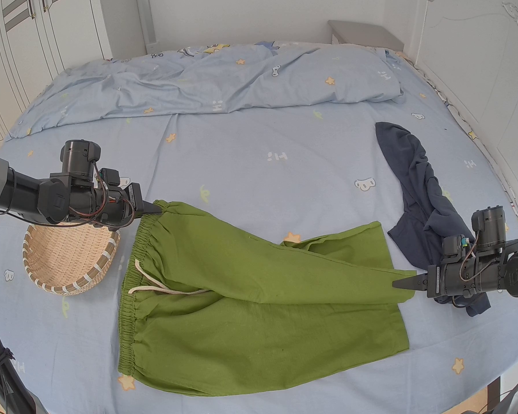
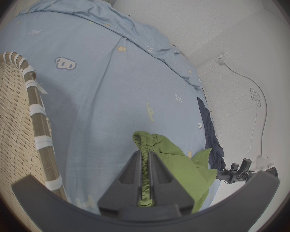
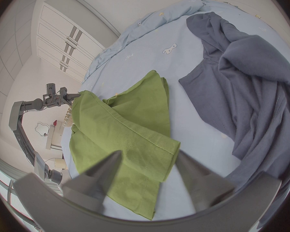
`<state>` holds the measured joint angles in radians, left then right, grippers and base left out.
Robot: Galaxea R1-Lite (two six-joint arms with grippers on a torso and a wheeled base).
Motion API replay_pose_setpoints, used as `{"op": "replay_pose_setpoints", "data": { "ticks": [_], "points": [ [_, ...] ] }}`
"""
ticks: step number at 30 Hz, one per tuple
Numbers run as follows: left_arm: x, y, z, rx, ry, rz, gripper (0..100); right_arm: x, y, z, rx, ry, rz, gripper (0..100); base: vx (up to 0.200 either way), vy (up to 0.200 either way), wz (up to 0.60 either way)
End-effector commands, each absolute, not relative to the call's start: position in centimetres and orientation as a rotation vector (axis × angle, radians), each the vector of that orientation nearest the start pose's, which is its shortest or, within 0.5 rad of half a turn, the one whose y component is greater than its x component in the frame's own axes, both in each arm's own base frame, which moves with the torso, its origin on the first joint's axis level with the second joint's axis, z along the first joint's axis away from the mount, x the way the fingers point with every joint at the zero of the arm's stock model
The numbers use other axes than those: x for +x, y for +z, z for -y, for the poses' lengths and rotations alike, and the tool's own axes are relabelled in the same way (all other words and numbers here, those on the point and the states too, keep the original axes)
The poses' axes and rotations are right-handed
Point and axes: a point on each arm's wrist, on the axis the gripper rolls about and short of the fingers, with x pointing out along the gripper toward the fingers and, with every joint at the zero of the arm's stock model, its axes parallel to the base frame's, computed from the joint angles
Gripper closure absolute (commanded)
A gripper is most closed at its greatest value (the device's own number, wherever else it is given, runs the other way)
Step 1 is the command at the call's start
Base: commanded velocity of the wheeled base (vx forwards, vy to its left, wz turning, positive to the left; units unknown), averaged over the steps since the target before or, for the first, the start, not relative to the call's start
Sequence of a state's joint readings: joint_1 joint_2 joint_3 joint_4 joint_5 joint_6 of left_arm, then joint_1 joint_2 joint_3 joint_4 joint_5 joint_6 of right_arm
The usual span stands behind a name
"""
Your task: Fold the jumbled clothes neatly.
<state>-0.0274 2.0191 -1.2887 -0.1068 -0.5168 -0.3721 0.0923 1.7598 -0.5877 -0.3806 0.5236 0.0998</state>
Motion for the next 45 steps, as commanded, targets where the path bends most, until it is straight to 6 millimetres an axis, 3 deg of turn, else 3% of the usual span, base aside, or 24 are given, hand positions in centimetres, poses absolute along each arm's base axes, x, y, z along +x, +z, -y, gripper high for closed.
{"op": "replay_pose_setpoints", "data": {
  "ticks": [1, 13, 19, 22, 23, 25, 26, 28, 33, 38, 45],
  "points": [
    [39.1, 15.2, 2.1, -0.505, -0.406, -0.705, 100, 26.2, 9.1, -3.5, 0.266, 0.542, -0.817, 100, 0.000, 0.000, 0.00],
    [39.1, 15.2, 2.1, -0.505, -0.407, -0.705, 100, 26.1, 9.7, -3.3, 0.274, 0.557, -0.795, 100, 0.000, 0.000, 0.00],
    [39.0, 15.3, 2.1, -0.505, -0.407, -0.704, 100, 26.3, 12.8, -3.6, 0.258, 0.573, -0.678, 100, 0.000, 0.000, 0.00],
    [38.9, 15.6, 1.9, -0.505, -0.402, -0.695, 100, 28.0, 15.6, -3.9, 0.285, 0.572, -0.588, 100, 0.000, 0.000, 0.00],
    [38.9, 15.6, 1.9, -0.505, -0.402, -0.695, 100, 28.0, 15.6, -3.9, 0.285, 0.572, -0.588, 100, 0.000, 0.000, 0.00],
    [38.8, 15.9, 1.2, -0.509, -0.388, -0.683, 100, 29.4, 18.0, -4.1, 0.289, 0.582, -0.504, 100, 0.000, 0.000, 0.00],
    [38.8, 15.9, 1.2, -0.509, -0.388, -0.683, 100, 29.5, 18.2, -4.1, 0.288, 0.583, -0.498, 100, 0.000, 0.000, 0.00],
    [38.6, 16.4, 0.8, -0.510, -0.383, -0.666, 100, 31.4, 20.2, -4.3, 0.300, 0.585, -0.444, 100, 0.000, 0.000, 0.00],
    [38.8, 16.6, 0.3, -0.507, -0.375, -0.632, 100, 34.1, 22.3, -4.6, 0.298, 0.586, -0.406, 100, 0.000, 0.000, 0.00],
    [39.2, 16.7, 0.0, -0.499, -0.377, -0.581, 100, 37.2, 22.4, -4.8, 0.292, 0.572, -0.379, 100, 0.000, 0.000, 0.00],
    [39.5, 16.8, -0.4, -0.507, -0.374, -0.539, 100, 39.8, 21.9, -5.1, 0.283, 0.556, -0.360, 100, 0.000, 0.000, 0.00]
  ]
}}
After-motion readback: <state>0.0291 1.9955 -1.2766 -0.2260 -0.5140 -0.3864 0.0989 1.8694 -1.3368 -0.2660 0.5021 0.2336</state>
